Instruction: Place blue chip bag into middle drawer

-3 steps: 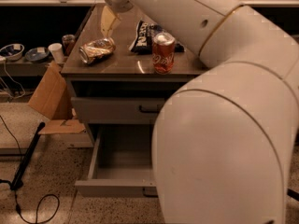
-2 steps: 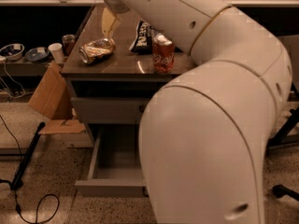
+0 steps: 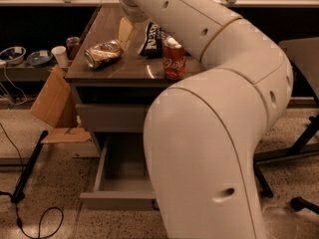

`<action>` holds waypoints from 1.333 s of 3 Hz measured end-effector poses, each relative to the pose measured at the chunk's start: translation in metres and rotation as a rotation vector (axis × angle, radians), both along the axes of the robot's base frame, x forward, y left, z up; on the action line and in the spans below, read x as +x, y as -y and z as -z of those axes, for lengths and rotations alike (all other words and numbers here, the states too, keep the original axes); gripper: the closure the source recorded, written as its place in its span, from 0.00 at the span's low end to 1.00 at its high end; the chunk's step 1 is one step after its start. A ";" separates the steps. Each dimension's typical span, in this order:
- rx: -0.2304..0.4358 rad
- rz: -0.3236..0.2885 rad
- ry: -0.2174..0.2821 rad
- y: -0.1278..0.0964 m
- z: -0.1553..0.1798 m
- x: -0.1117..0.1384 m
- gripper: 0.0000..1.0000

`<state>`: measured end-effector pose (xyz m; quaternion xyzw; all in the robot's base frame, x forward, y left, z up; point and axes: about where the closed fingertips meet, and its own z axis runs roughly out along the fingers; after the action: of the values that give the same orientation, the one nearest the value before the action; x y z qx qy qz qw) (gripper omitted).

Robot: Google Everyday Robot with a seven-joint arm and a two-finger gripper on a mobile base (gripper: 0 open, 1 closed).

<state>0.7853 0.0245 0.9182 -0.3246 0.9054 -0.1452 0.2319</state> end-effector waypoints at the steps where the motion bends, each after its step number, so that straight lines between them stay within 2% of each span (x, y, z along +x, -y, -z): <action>1: 0.001 -0.016 -0.029 0.011 0.015 0.010 0.00; 4: -0.040 -0.047 -0.031 0.026 0.029 0.048 0.00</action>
Offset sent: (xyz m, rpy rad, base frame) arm 0.0472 -0.0325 -0.0162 -0.0159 0.0235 0.0322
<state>0.8337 -0.0016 0.8896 -0.3526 0.8979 -0.1528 0.2147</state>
